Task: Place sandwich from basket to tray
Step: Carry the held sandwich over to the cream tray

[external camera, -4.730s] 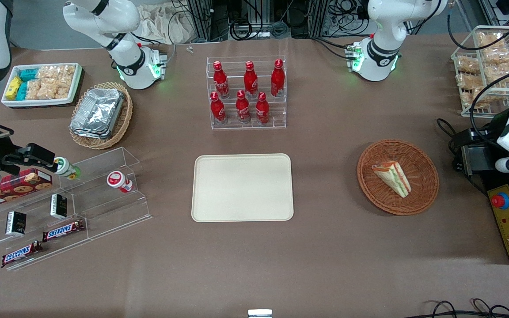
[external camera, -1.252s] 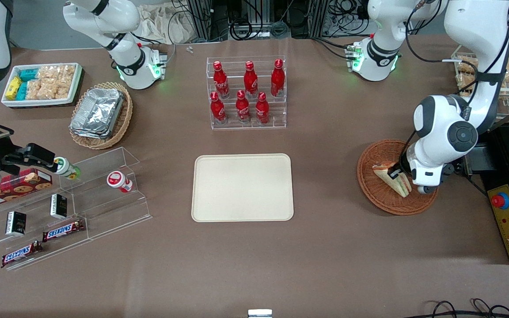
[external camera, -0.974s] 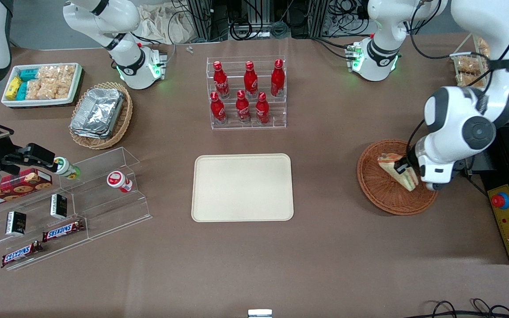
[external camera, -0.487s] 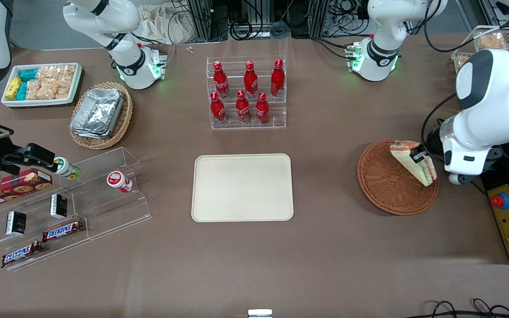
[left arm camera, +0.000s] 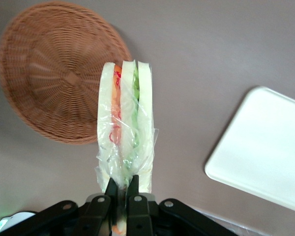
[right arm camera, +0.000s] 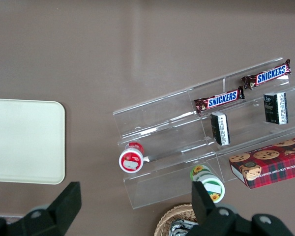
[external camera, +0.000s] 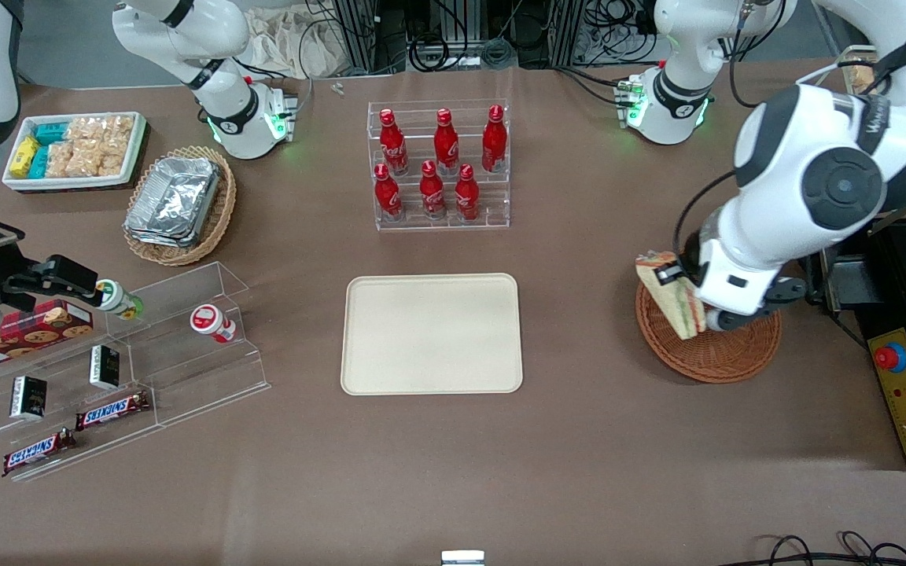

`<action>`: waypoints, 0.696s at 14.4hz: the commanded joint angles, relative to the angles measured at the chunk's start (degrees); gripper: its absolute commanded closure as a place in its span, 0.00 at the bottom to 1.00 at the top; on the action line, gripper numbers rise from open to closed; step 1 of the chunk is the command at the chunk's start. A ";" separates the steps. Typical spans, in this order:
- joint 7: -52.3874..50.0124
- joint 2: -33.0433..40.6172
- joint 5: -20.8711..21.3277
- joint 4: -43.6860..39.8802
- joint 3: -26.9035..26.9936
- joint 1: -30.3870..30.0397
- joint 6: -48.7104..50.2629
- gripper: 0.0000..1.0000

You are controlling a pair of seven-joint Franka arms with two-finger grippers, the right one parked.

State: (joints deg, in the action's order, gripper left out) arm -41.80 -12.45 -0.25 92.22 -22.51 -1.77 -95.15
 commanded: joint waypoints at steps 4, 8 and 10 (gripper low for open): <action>-0.38 -6.35 1.56 -3.54 -5.27 5.44 -4.07 1.00; -0.56 -11.36 1.48 -3.63 -5.27 10.19 -10.04 1.00; -0.56 -13.29 1.30 -3.63 -5.27 10.90 -13.73 1.00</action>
State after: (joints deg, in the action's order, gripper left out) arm -41.98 -23.18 0.19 91.02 -27.88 8.25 -107.33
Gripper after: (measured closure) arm 0.894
